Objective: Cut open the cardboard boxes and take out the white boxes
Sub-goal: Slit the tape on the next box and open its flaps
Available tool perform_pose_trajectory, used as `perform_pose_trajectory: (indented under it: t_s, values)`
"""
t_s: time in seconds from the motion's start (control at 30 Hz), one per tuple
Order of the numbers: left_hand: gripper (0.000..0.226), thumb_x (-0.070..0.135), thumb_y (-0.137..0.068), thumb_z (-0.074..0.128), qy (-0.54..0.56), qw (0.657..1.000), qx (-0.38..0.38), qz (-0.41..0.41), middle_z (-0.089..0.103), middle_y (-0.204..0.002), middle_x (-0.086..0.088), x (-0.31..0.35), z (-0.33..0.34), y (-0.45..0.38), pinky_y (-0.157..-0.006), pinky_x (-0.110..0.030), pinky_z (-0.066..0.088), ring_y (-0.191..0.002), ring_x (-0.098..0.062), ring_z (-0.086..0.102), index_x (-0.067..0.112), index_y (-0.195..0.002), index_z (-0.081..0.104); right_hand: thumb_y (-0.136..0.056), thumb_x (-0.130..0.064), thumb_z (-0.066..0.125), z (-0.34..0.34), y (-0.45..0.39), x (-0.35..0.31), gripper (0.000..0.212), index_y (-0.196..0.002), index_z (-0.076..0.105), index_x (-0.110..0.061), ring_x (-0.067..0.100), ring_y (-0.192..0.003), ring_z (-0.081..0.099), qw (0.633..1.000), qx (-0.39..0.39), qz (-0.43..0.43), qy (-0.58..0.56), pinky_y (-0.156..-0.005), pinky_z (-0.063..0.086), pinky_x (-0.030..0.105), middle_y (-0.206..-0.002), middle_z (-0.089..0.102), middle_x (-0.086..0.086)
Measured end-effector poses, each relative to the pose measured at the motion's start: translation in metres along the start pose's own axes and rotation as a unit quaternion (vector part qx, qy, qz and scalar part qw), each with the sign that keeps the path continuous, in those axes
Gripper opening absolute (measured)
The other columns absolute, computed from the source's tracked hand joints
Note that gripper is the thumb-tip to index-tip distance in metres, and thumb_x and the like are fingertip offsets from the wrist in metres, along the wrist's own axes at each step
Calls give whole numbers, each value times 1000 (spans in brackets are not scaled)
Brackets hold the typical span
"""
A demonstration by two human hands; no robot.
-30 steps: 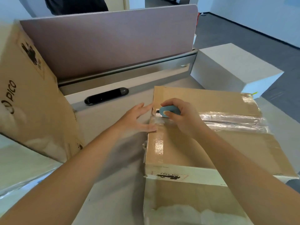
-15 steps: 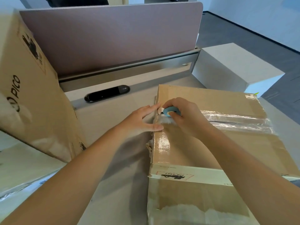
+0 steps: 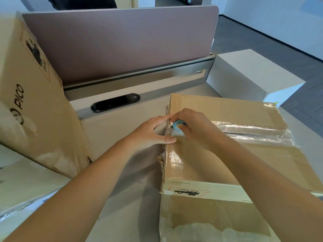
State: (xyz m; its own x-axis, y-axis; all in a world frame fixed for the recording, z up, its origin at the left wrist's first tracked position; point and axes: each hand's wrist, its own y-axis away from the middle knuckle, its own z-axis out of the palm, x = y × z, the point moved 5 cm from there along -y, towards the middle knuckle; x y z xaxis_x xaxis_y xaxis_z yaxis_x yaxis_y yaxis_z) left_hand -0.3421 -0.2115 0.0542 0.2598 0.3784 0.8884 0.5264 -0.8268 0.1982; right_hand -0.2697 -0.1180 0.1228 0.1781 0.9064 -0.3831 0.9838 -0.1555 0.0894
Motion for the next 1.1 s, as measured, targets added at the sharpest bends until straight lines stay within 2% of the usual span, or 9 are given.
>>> perform_pose_trajectory:
  t_s: [0.33,0.43,0.63,0.8,0.87,0.97,1.0,1.03,1.1]
  values:
    - [77,34,-76,73,-28,1000,0,-3,27,-150,13,1,-2,2,-107,-25,20,-138,-7,22,45,-139,28,-90,-15,53,-4,5,1,31,-120,54,-16,20,-99,48,998,-10,-17,52,-81,36,22,-115,51,6]
    - [78,38,-76,72,-33,999,-2,0,27,-150,14,1,-1,1,-112,-31,21,-138,-7,22,46,-139,28,-90,-11,53,-2,6,4,32,-121,53,-16,17,-93,44,997,-6,-24,79,-77,35,20,-115,51,5]
    - [77,37,-75,72,-40,999,-3,1,25,-151,14,0,-1,0,-107,-24,21,-138,-6,22,47,-138,28,-90,-1,44,-11,20,34,32,-117,56,-14,22,-101,48,994,2,8,105,-73,29,20,-114,51,6]
    - [81,38,-71,77,-65,998,9,-12,27,-149,12,6,-4,-1,-110,-27,22,-139,-10,22,43,-138,32,-87,4,46,-16,24,41,33,-114,58,-11,25,-99,51,999,25,30,31,-82,38,26,-113,49,8]
    - [85,41,-68,78,-124,992,27,-5,24,-151,7,16,-4,-2,-114,-32,18,-141,-15,16,35,-139,33,-88,2,48,-20,25,44,34,-118,54,-12,22,-96,50,998,50,41,-11,-77,36,21,-108,46,3]
    - [81,39,-73,74,-220,972,63,46,20,-152,2,44,6,-2,-99,-15,13,-139,-14,13,23,-141,33,-83,1,55,-26,29,50,27,-108,56,-10,15,-86,46,988,107,59,-95,-62,35,12,-96,50,-3]
    - [84,44,-72,74,-236,968,60,60,20,-152,2,49,13,-4,-101,-16,12,-140,-15,12,22,-142,31,-81,2,57,-27,31,52,25,-103,59,-10,15,-84,47,983,127,60,-121,-62,36,8,-92,52,-4]
    - [90,52,-70,73,-245,966,49,62,17,-154,3,53,20,-5,-111,-25,10,-142,-17,7,22,-143,29,-80,2,58,-28,33,53,24,-101,61,-10,15,-82,48,978,139,61,-143,-61,37,5,-91,55,-3]
    - [96,59,-70,68,-276,960,17,32,5,-157,4,49,30,-8,-117,-45,4,-144,-21,-7,25,-147,21,-82,2,55,-25,34,53,26,-105,61,-9,17,-84,50,979,139,48,-143,-62,37,6,-96,59,1]
